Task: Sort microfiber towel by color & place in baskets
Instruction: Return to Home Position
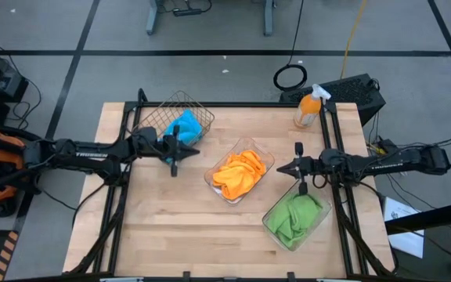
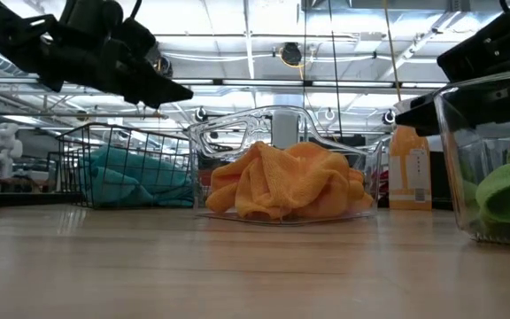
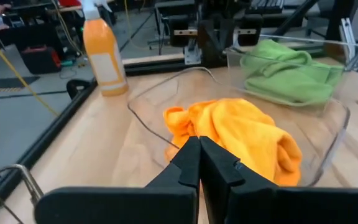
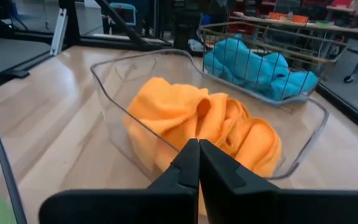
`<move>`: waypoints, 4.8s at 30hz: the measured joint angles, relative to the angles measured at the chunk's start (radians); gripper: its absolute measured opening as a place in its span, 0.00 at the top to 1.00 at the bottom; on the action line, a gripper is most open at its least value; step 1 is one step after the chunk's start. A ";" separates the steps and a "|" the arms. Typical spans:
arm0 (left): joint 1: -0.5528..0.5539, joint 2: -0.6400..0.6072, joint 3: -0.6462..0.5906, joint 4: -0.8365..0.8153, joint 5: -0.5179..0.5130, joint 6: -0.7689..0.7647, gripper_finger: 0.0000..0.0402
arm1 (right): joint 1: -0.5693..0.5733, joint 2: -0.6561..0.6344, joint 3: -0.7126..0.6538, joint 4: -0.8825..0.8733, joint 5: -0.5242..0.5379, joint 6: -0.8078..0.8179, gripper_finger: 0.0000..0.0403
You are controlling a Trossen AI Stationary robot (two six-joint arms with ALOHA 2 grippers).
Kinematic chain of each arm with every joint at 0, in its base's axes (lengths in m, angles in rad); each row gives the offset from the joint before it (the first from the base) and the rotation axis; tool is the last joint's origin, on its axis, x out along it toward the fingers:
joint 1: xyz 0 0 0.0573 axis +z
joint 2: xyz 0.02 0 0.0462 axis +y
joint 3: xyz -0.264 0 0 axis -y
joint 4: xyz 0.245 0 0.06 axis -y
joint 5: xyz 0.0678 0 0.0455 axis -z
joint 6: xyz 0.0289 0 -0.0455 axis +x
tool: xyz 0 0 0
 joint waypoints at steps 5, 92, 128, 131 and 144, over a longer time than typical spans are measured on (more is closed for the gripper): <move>0.000 0.000 -0.018 0.005 0.005 -0.026 0.98 | -0.004 0.000 0.000 -0.031 0.000 0.028 1.00; -0.066 -0.887 -0.322 -0.445 -0.224 -0.238 1.00 | 0.193 -0.507 0.001 -0.384 0.219 0.088 1.00; -0.066 -0.897 -0.323 -0.486 -0.228 -0.214 1.00 | 0.193 -0.595 0.001 -0.392 0.217 0.035 1.00; -0.066 -0.908 -0.323 -0.486 -0.227 -0.221 1.00 | 0.193 -0.594 0.002 -0.392 0.218 0.037 1.00; -0.192 -0.929 -0.323 -0.486 -0.229 -0.259 1.00 | 0.193 -0.594 0.002 -0.392 0.218 0.038 1.00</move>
